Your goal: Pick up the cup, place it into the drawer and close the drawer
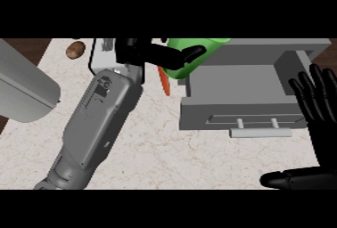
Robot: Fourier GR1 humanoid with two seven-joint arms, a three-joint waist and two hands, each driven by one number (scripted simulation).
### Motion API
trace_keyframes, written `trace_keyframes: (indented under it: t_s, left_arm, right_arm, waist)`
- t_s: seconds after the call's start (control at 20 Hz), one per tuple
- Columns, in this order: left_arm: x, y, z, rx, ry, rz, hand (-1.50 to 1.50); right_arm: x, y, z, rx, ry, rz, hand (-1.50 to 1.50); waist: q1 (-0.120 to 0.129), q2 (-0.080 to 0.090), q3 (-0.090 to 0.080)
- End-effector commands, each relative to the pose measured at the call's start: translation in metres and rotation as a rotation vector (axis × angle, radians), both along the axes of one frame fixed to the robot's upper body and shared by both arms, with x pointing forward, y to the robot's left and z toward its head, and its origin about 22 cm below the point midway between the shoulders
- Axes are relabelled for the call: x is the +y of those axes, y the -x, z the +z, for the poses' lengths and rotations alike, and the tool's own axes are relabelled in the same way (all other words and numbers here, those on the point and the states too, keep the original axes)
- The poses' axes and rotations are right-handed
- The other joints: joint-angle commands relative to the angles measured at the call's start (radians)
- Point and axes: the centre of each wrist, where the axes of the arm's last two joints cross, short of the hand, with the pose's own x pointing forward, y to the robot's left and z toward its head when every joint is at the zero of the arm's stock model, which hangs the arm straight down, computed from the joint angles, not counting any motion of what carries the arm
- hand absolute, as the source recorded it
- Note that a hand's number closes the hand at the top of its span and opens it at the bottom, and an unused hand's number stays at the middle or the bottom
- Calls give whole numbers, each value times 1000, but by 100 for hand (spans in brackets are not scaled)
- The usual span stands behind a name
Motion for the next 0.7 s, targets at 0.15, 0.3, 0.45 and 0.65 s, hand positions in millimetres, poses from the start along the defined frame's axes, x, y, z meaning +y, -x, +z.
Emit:
trace_keyframes:
  t_s: [0.15, 0.3, 0.45, 0.65]
  left_arm:
    - [-38, -16, 17, 56, -61, 27, 150]
    - [-41, -24, 0, 59, -63, 29, 150]
    - [-53, -23, 0, 70, -87, 46, 150]
    - [-52, -35, -10, 96, -98, 52, 150]
  right_arm:
    - [17, 0, 2, -19, 0, 8, -150]
    - [12, -7, 0, -12, -16, 23, -150]
    - [-3, -9, 8, -12, -3, -7, -150]
    - [-7, -2, -8, -17, 6, 3, -150]
  waist:
    - [-11, 2, 0]
    - [-18, 5, 0]
    - [-19, 3, 0]
    - [-33, 8, 0]
